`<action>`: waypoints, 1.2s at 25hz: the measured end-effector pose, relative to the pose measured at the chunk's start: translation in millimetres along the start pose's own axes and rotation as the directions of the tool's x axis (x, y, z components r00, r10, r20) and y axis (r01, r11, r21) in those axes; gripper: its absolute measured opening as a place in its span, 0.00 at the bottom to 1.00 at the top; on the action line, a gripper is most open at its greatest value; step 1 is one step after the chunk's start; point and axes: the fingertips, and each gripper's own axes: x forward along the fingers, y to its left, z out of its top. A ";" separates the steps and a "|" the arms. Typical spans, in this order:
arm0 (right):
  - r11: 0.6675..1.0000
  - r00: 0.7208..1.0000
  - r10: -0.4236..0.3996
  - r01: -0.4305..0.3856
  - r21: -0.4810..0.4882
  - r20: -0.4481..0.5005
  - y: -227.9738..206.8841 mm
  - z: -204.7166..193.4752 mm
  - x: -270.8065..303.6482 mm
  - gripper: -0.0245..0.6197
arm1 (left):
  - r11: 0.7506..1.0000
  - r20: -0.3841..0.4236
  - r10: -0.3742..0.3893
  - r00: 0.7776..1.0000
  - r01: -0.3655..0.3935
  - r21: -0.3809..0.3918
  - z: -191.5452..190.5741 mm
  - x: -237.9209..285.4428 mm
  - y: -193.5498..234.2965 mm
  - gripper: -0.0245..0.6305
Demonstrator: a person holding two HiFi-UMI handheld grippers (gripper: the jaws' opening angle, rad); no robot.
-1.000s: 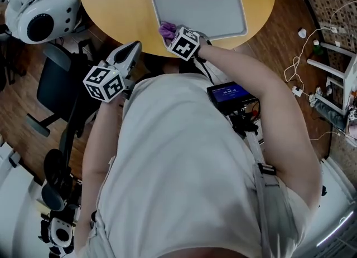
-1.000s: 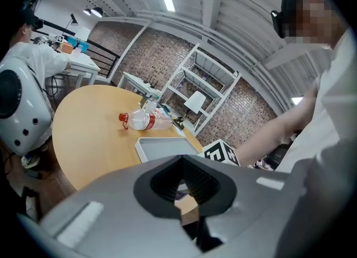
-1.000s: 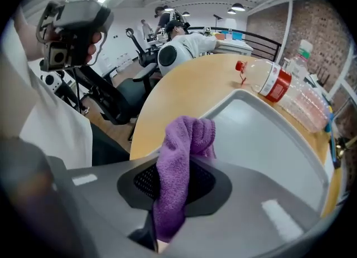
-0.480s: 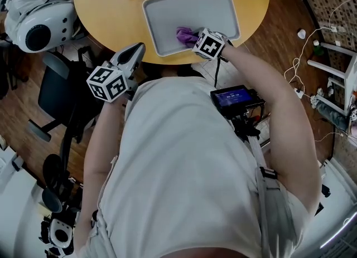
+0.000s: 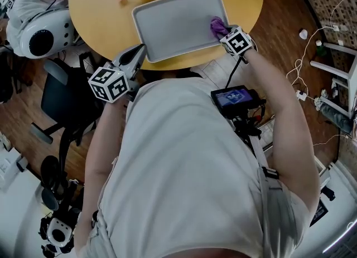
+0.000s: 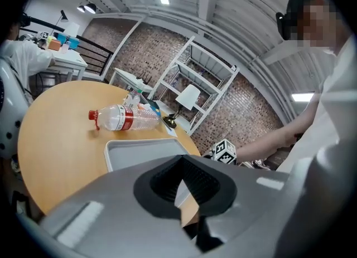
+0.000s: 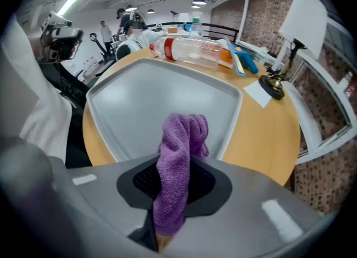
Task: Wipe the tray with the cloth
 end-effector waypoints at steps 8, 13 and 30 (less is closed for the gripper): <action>1.000 0.996 0.020 -0.018 -0.026 0.084 -2.0 24.3 -15.6 0.15 | 1.000 0.004 0.009 1.000 -0.009 0.005 -0.4 18.4 -15.4 0.04; 0.993 0.944 -0.099 0.072 0.098 0.314 -71.1 83.9 -71.6 0.15 | 0.999 0.018 0.034 0.999 -0.034 0.006 1.8 26.4 -20.8 0.04; 0.990 0.991 -0.104 0.096 0.103 0.079 -148.4 42.0 24.3 0.16 | 0.974 0.060 0.221 0.973 -0.217 -0.066 -13.1 14.2 -20.6 0.04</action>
